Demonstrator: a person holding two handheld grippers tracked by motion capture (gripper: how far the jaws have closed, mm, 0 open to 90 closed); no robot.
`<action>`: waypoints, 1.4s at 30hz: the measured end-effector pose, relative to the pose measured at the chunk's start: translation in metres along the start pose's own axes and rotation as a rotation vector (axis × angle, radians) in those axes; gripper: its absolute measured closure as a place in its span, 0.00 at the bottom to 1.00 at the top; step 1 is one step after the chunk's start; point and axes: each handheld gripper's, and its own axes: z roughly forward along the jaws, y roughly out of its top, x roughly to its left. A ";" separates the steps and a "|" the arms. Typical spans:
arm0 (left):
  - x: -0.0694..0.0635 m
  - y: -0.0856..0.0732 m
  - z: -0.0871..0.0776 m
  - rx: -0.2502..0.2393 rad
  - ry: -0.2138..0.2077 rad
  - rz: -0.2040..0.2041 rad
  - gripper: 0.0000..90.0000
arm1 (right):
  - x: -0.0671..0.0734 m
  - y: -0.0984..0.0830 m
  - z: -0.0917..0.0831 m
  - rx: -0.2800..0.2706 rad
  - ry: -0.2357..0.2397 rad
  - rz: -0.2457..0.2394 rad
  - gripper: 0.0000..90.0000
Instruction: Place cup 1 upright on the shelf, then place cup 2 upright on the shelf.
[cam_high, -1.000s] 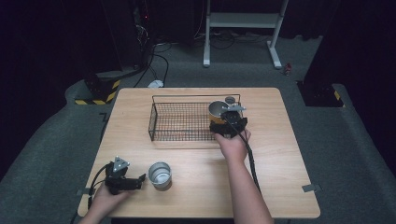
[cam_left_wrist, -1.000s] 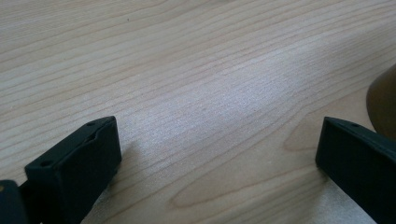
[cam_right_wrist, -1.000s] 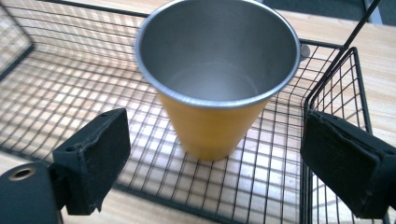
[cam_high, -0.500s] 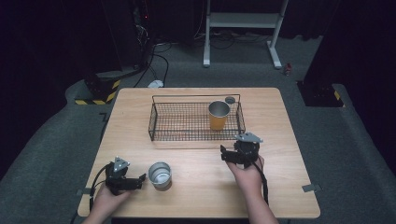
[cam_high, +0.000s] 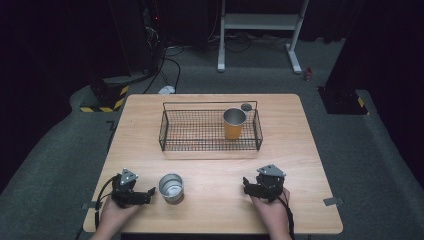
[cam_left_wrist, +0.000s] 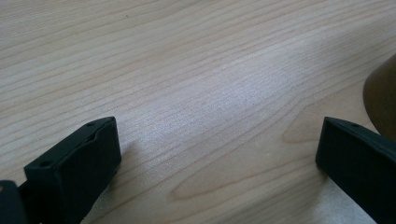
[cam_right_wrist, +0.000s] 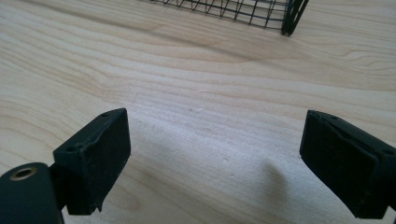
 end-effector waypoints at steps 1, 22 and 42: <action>0.000 0.000 0.000 -0.001 0.000 0.003 0.01 | 0.001 -0.002 0.001 0.009 0.002 -0.001 0.10; 0.013 0.011 -0.031 -0.153 -0.104 -0.027 0.01 | 0.005 -0.004 0.006 0.063 0.030 -0.002 0.11; -0.005 0.037 -0.053 -0.233 -0.150 0.046 0.01 | 0.005 -0.005 0.006 0.063 0.029 -0.002 0.11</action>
